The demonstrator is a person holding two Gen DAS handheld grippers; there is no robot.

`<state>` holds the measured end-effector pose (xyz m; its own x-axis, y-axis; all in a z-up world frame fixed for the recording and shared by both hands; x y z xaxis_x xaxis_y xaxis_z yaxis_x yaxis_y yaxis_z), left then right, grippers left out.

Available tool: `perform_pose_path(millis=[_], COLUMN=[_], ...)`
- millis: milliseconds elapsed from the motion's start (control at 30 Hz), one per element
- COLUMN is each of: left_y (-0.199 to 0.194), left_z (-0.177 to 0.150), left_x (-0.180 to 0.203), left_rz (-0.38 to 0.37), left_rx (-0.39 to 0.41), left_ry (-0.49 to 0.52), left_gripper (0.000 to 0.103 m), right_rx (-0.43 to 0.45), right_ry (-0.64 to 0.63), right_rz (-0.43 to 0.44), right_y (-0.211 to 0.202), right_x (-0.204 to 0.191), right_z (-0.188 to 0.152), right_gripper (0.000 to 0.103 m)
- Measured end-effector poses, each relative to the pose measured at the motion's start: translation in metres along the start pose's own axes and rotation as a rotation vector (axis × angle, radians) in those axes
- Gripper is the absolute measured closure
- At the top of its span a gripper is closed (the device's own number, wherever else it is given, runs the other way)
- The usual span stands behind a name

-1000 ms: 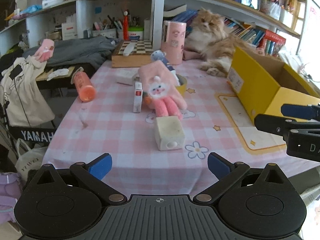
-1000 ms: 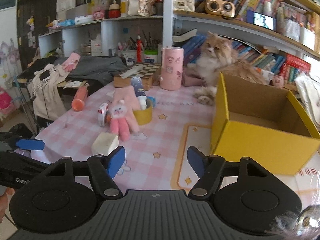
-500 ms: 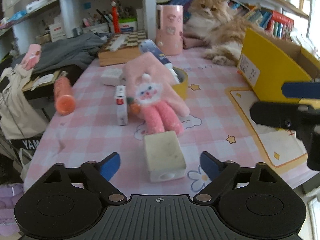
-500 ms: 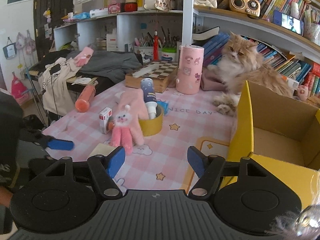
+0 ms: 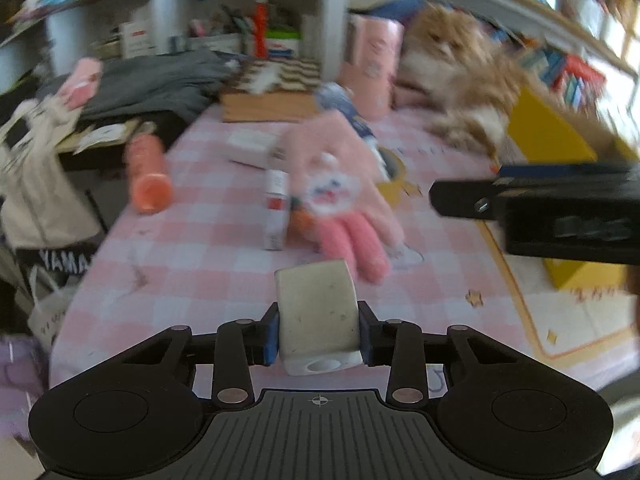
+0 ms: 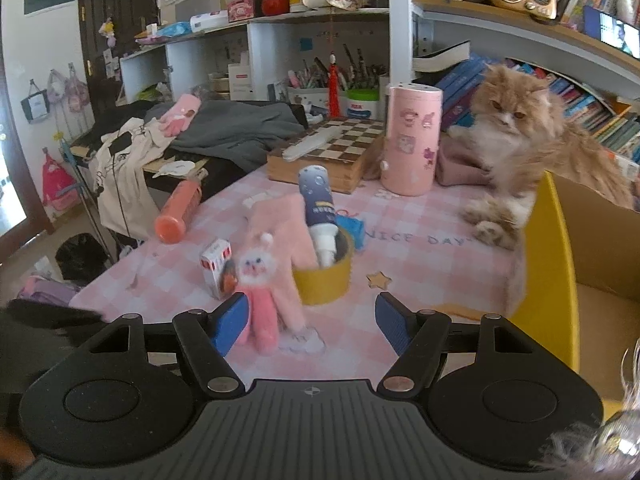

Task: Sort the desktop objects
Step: 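Close the left tool on the white cube, then lower the right tool onto the pink plush glove and close it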

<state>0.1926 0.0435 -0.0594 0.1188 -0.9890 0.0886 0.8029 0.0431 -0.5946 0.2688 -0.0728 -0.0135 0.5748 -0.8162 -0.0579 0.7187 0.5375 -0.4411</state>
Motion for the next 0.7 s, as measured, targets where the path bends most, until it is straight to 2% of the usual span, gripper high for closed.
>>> perform_pose_path(millis=[167, 400, 533, 633, 700], left_y=[-0.026, -0.039, -0.042, -0.043, -0.044], left_z=[0.005, 0.004, 0.003, 0.001, 0.001], left_x=[-0.025, -0.044, -0.047, -0.050, -0.053], left_rz=[0.049, 0.148, 0.165, 0.173, 0.181], left_rx=[0.035, 0.048, 0.046, 0.042, 0.045], left_ry=[-0.105, -0.126, -0.124, -0.129, -0.140], left_gripper=[0.067, 0.067, 0.067, 0.067, 0.067], right_rx=[-0.025, -0.066, -0.104, -0.111, -0.107], right_ry=[-0.045, -0.128, -0.159, -0.172, -0.187], right_rz=[0.030, 0.074, 0.072, 0.077, 0.084], right_y=[0.035, 0.085, 0.106, 0.112, 0.113], right_x=[-0.007, -0.020, -0.022, -0.023, -0.024], right_z=[0.003, 0.006, 0.003, 0.002, 0.002], right_gripper=[0.035, 0.035, 0.035, 0.043, 0.061])
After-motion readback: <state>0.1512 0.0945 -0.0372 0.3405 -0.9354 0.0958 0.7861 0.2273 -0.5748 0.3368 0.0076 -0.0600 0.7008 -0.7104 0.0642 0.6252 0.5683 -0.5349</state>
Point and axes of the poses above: each gripper's, at about its wrist camera, not at the fingertips, and y roughly the way its jaws point, x to its right, z to its top, the point moved 5 cm from there along y, roughly the way its jaws point, and after that the axes turned 9 degrees about x, right-handed, at the moved point
